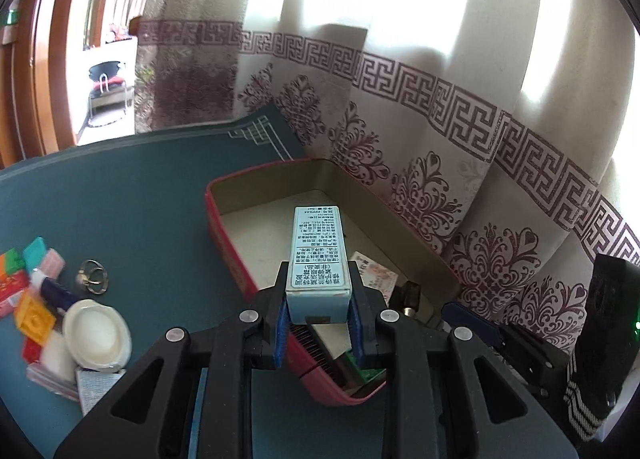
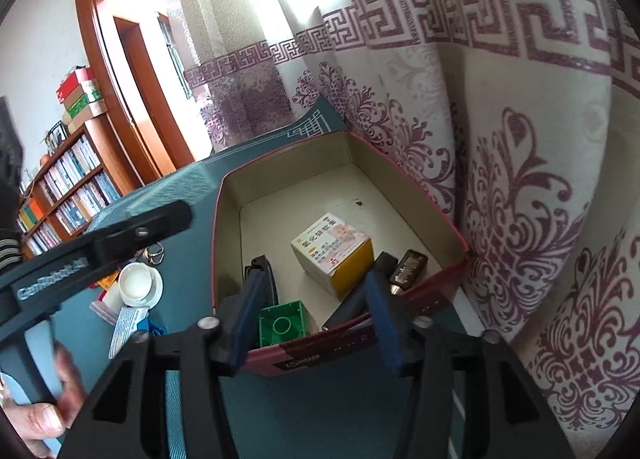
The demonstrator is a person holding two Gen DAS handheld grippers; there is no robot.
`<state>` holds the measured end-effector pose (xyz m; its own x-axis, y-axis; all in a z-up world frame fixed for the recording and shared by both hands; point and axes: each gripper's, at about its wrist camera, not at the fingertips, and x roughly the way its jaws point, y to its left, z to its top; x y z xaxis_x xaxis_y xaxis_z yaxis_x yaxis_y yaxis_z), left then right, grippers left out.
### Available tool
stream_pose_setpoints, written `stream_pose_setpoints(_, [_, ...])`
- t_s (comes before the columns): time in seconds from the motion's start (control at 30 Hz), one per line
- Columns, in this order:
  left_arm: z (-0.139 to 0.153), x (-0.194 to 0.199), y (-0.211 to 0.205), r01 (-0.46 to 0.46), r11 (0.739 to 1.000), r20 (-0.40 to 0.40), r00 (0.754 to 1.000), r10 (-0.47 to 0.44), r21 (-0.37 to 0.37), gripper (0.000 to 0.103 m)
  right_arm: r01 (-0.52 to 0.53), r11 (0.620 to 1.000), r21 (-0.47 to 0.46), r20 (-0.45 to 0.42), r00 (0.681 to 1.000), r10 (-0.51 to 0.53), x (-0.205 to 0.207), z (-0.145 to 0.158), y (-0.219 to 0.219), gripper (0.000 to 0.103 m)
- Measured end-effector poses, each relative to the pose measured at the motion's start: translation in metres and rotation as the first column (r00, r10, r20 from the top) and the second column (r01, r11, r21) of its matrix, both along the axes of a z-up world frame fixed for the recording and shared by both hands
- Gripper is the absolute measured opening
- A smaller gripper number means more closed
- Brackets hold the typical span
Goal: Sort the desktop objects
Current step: 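Carry pale blue box and green Lego block into the pink tin and open both tools, then withdraw both tools from the tin back toward the object pile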
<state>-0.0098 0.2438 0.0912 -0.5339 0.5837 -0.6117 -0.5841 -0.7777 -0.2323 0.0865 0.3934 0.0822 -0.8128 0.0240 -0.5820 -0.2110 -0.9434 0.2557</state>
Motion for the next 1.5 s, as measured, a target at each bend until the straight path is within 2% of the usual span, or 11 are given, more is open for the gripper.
stream_pose_setpoints(0.03, [-0.002, -0.003, 0.004, 0.005, 1.0, 0.019, 1.0, -0.005, -0.002, 0.03, 0.003, 1.0, 0.0, -0.002, 1.0, -0.003, 0.0, 0.0, 0.001, 0.063])
stream_pose_setpoints(0.17, [-0.007, -0.003, 0.005, -0.019, 1.0, 0.035, 0.999, 0.019, -0.011, 0.06, 0.012, 1.0, -0.001, -0.007, 1.0, -0.012, 0.001, 0.0, 0.003, 0.07])
stream_pose_setpoints(0.2, [-0.008, -0.003, 0.003, -0.026, 1.0, 0.028, 0.999, 0.026, -0.011, 0.062, 0.012, 1.0, -0.001, -0.006, 1.0, -0.012, 0.0, 0.0, 0.003, 0.07])
stream_pose_setpoints(0.4, [-0.008, -0.007, -0.012, -0.074, 0.997, 0.023, 0.997, 0.074, -0.016, 0.062, -0.001, 1.0, 0.001, 0.002, 1.0, 0.001, 0.0, -0.003, -0.001, 0.072])
stream_pose_setpoints(0.53, [-0.009, -0.009, -0.021, -0.105, 0.994, 0.017, 0.994, 0.106, -0.03, 0.062, -0.006, 1.0, 0.008, -0.008, 1.0, 0.006, 0.002, -0.002, -0.006, 0.08])
stream_pose_setpoints(0.83, [-0.005, -0.002, -0.035, -0.17, 0.98, -0.06, 0.985, 0.164, -0.103, 0.062, -0.029, 1.0, -0.006, 0.004, 1.0, 0.029, 0.0, -0.005, -0.016, 0.081])
stream_pose_setpoints(1.13, [-0.01, -0.005, -0.053, -0.21, 0.969, -0.053, 0.977, 0.205, -0.131, 0.062, -0.055, 0.998, 0.0, 0.005, 0.998, 0.055, -0.001, -0.005, -0.029, 0.082])
stream_pose_setpoints(1.27, [-0.012, -0.008, -0.069, -0.234, 0.964, -0.038, 0.972, 0.231, -0.129, 0.063, -0.064, 0.998, -0.002, 0.009, 0.998, 0.064, -0.001, -0.007, -0.034, 0.082])
stream_pose_setpoints(1.37, [-0.014, -0.011, -0.088, -0.262, 0.958, -0.026, 0.965, 0.26, -0.119, 0.07, -0.072, 0.997, -0.004, 0.011, 0.997, 0.072, -0.001, -0.007, -0.04, 0.082])
stream_pose_setpoints(1.5, [-0.016, -0.014, -0.122, -0.319, 0.94, -0.031, 0.948, 0.317, -0.119, 0.072, -0.086, 0.996, -0.006, 0.013, 0.996, 0.086, -0.001, -0.008, -0.049, 0.082])
